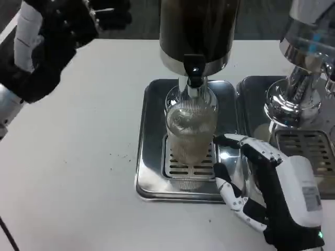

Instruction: Grasp the cup under the faucet to collect the drink, then remove the cup.

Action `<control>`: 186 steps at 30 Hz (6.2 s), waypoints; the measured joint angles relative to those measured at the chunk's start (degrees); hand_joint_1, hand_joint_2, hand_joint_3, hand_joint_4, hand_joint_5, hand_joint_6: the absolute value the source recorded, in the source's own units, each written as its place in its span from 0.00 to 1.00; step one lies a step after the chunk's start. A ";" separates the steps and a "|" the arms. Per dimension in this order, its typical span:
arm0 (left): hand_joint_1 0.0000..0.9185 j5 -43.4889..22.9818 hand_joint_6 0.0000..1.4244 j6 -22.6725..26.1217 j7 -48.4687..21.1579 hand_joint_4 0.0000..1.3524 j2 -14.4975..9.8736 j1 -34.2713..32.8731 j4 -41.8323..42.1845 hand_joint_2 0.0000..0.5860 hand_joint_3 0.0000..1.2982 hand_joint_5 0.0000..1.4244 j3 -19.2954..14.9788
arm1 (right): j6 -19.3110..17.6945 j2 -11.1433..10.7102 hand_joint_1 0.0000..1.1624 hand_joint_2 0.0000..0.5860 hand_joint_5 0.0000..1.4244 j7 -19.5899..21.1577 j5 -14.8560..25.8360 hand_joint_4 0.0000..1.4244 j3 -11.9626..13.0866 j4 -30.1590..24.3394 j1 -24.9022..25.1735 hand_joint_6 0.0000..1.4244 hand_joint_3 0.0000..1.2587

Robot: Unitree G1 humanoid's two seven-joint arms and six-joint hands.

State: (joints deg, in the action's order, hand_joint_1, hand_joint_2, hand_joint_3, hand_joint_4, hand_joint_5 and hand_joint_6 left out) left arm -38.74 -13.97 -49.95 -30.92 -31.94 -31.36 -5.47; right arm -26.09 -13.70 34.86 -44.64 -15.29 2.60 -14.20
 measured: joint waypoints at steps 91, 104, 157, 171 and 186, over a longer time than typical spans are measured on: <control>0.00 30.19 0.00 -23.02 -11.79 0.06 11.33 -17.10 -26.88 0.25 0.14 0.06 4.68 | -0.87 3.92 0.37 0.76 0.29 1.68 3.96 0.30 1.44 2.02 -2.39 0.30 0.35; 0.00 32.28 0.00 -30.92 -7.90 0.03 10.52 -15.76 -26.85 0.24 0.12 0.04 7.63 | -0.87 3.93 0.37 0.76 0.29 1.07 3.98 0.30 1.55 1.61 -2.86 0.30 0.35; 0.00 46.35 0.00 -49.59 14.95 0.02 4.74 -15.42 -27.65 0.24 0.11 0.02 18.42 | 3.96 3.99 0.51 0.38 0.00 -27.62 25.51 0.00 4.35 -1.86 0.63 0.07 0.00; 0.00 46.38 0.00 -50.31 16.56 0.02 4.16 -14.96 -27.17 0.24 0.11 0.02 19.87 | 7.50 4.77 0.54 0.38 0.00 -32.37 28.65 0.00 5.89 -0.71 3.63 0.06 0.00; 0.00 46.33 0.00 -50.36 16.78 0.02 3.83 -14.31 -26.31 0.24 0.11 0.02 20.02 | 7.66 6.43 0.53 0.38 0.00 -32.73 30.42 0.00 6.68 6.10 8.84 0.06 0.00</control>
State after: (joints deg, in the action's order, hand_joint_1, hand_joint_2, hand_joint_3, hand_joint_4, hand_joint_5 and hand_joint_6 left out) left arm 7.60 -64.33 -33.18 -27.09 -46.24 -57.66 14.55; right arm -18.43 -7.27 2.13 -14.22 -8.61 8.69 -5.36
